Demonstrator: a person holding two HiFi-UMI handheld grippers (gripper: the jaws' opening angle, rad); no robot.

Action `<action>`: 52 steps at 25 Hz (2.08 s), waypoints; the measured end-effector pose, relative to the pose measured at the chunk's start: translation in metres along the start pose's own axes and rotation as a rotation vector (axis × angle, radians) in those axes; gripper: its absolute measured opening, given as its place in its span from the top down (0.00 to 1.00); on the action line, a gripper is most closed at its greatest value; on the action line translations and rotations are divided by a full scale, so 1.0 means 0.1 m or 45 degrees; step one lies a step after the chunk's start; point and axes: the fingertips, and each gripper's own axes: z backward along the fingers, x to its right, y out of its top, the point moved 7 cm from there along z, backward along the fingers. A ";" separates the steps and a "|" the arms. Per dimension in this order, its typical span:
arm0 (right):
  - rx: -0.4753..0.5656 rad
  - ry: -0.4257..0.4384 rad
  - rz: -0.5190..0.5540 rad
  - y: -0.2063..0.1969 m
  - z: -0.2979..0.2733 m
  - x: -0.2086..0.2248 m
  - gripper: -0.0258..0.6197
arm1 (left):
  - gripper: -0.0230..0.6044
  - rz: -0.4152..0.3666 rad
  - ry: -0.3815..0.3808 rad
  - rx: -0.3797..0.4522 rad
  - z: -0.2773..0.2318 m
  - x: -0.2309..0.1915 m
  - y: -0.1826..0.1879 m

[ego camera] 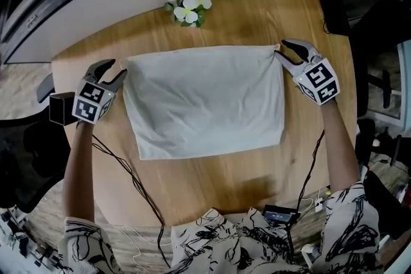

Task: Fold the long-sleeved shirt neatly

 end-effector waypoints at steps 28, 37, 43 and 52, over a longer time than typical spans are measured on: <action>0.156 -0.040 -0.674 -0.51 1.31 -1.30 0.62 | 0.69 0.586 -0.050 0.188 1.29 1.60 -0.79; 0.044 0.029 -0.716 -0.87 1.39 -1.88 0.54 | 0.68 0.724 -0.062 0.176 1.44 2.07 -1.14; 0.008 0.015 -0.773 -1.06 1.39 -2.09 0.49 | 0.66 0.750 -0.113 0.165 1.42 2.28 -1.23; -0.062 0.026 -0.818 -1.20 1.28 -2.28 0.60 | 0.82 0.833 -0.076 0.103 1.16 2.38 -1.28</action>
